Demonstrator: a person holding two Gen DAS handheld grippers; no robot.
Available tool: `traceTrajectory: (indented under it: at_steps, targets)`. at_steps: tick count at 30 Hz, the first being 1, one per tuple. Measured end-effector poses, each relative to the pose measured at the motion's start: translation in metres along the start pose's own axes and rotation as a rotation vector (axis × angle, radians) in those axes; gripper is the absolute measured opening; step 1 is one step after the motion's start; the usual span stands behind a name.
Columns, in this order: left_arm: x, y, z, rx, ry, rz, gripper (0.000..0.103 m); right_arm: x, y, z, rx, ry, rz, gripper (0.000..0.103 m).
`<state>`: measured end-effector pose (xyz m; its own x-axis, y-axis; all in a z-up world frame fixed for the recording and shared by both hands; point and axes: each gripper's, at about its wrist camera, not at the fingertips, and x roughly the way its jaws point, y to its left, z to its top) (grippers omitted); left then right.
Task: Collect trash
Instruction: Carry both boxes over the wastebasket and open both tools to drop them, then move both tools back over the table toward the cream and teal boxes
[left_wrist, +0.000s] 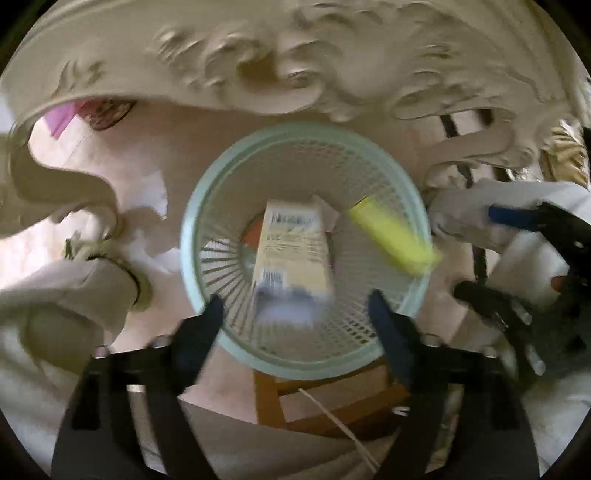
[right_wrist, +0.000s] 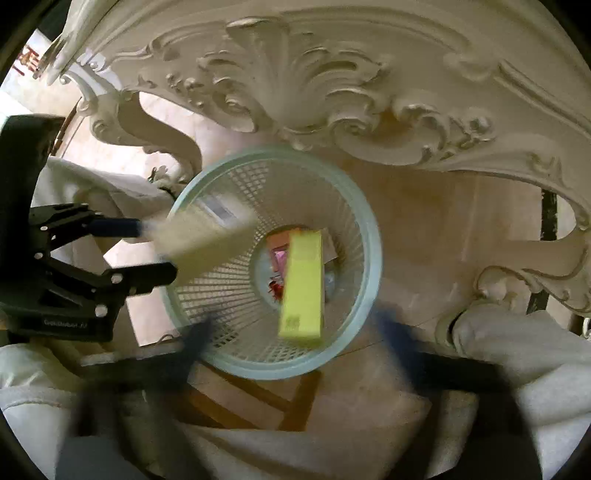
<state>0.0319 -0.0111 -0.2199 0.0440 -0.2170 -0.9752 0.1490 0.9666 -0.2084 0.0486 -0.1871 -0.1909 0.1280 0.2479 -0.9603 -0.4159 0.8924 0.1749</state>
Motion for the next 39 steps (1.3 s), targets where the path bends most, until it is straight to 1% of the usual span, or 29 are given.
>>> traceTrajectory:
  at_steps: [1, 4, 7, 9, 11, 12, 13, 14, 16, 17, 18, 19, 20, 21, 22, 23, 25, 27, 29, 30, 31, 32, 34, 35, 36, 37, 39]
  targets:
    - [0.0, 0.002, -0.001, -0.009, -0.006, -0.009, 0.093, -0.001, -0.001, 0.0, 0.001, -0.005, -0.012, 0.096]
    - [-0.009, 0.006, -0.003, -0.031, -0.068, -0.018, 0.096, -0.006, -0.002, -0.006, 0.004, -0.017, -0.027, 0.096]
    - [-0.031, 0.01, -0.008, -0.052, -0.164, -0.026, 0.097, -0.023, 0.004, -0.013, -0.022, -0.054, -0.03, 0.096]
    - [-0.049, 0.013, -0.012, -0.075, -0.206, -0.025, 0.097, -0.043, 0.008, -0.018, -0.046, -0.085, -0.018, 0.096]
    - [-0.072, 0.013, -0.015, -0.089, -0.243, -0.057, 0.097, -0.071, 0.013, -0.021, -0.08, -0.144, 0.004, 0.096]
    - [-0.083, 0.012, -0.015, -0.09, -0.256, -0.065, 0.097, -0.09, 0.015, -0.02, -0.1, -0.194, 0.001, 0.096]
    - [-0.095, 0.011, -0.015, -0.089, -0.277, -0.065, 0.097, -0.104, 0.017, -0.018, -0.109, -0.239, -0.012, 0.096]
    - [-0.113, 0.008, -0.012, -0.083, -0.317, -0.055, 0.097, -0.117, 0.017, -0.016, -0.113, -0.282, -0.026, 0.096]
    - [-0.141, 0.003, -0.005, -0.069, -0.389, -0.036, 0.097, -0.151, 0.01, -0.008, -0.094, -0.4, -0.056, 0.096]
    - [-0.159, -0.002, 0.003, -0.064, -0.435, -0.022, 0.097, -0.164, 0.004, -0.002, -0.074, -0.449, -0.063, 0.096]
    - [-0.172, -0.005, 0.011, -0.06, -0.467, -0.02, 0.097, -0.179, -0.005, 0.006, -0.044, -0.512, -0.073, 0.096]
    - [-0.184, -0.009, 0.02, -0.055, -0.502, -0.024, 0.097, -0.189, -0.012, 0.012, -0.022, -0.556, -0.09, 0.096]
    - [-0.2, -0.015, 0.038, -0.053, -0.546, -0.025, 0.097, -0.196, -0.019, 0.021, 0.0, -0.59, -0.119, 0.096]
    - [-0.207, -0.019, 0.049, -0.054, -0.567, -0.018, 0.097, -0.202, -0.028, 0.034, 0.022, -0.613, -0.164, 0.096]
    - [-0.216, -0.025, 0.063, -0.054, -0.597, -0.013, 0.097, -0.205, -0.035, 0.045, 0.03, -0.624, -0.191, 0.096]
    - [-0.226, -0.034, 0.085, -0.056, -0.635, -0.001, 0.097, -0.208, -0.041, 0.057, 0.035, -0.637, -0.21, 0.096]
    - [-0.237, -0.048, 0.122, -0.075, -0.677, 0.032, 0.097, -0.209, -0.059, 0.083, 0.049, -0.655, -0.24, 0.096]
    - [-0.241, -0.061, 0.157, -0.096, -0.704, 0.055, 0.097, -0.209, -0.076, 0.111, 0.068, -0.664, -0.265, 0.096]
    - [-0.24, -0.069, 0.192, -0.113, -0.714, 0.075, 0.097, -0.207, -0.087, 0.134, 0.078, -0.67, -0.27, 0.096]
    - [-0.237, -0.073, 0.206, -0.123, -0.704, 0.09, 0.097, -0.205, -0.092, 0.144, 0.079, -0.672, -0.272, 0.096]
    - [-0.231, -0.074, 0.218, -0.133, -0.692, 0.099, 0.097, -0.207, -0.099, 0.147, 0.079, -0.672, -0.274, 0.096]
    - [-0.221, -0.074, 0.235, -0.155, -0.661, 0.095, 0.097, -0.206, -0.1, 0.153, 0.078, -0.671, -0.283, 0.096]
    - [-0.206, -0.074, 0.256, -0.172, -0.613, 0.074, 0.097, -0.203, -0.108, 0.167, 0.069, -0.669, -0.31, 0.096]
    - [-0.198, -0.074, 0.263, -0.177, -0.6, 0.084, 0.097, -0.202, -0.106, 0.167, 0.067, -0.665, -0.318, 0.096]
    - [-0.194, -0.072, 0.264, -0.18, -0.594, 0.098, 0.097, -0.201, -0.108, 0.172, 0.062, -0.659, -0.326, 0.096]
    - [-0.187, -0.072, 0.271, -0.187, -0.586, 0.115, 0.097, -0.199, -0.11, 0.178, 0.057, -0.655, -0.327, 0.096]
    - [-0.179, -0.068, 0.273, -0.209, -0.57, 0.111, 0.097, -0.197, -0.113, 0.184, 0.049, -0.646, -0.327, 0.096]
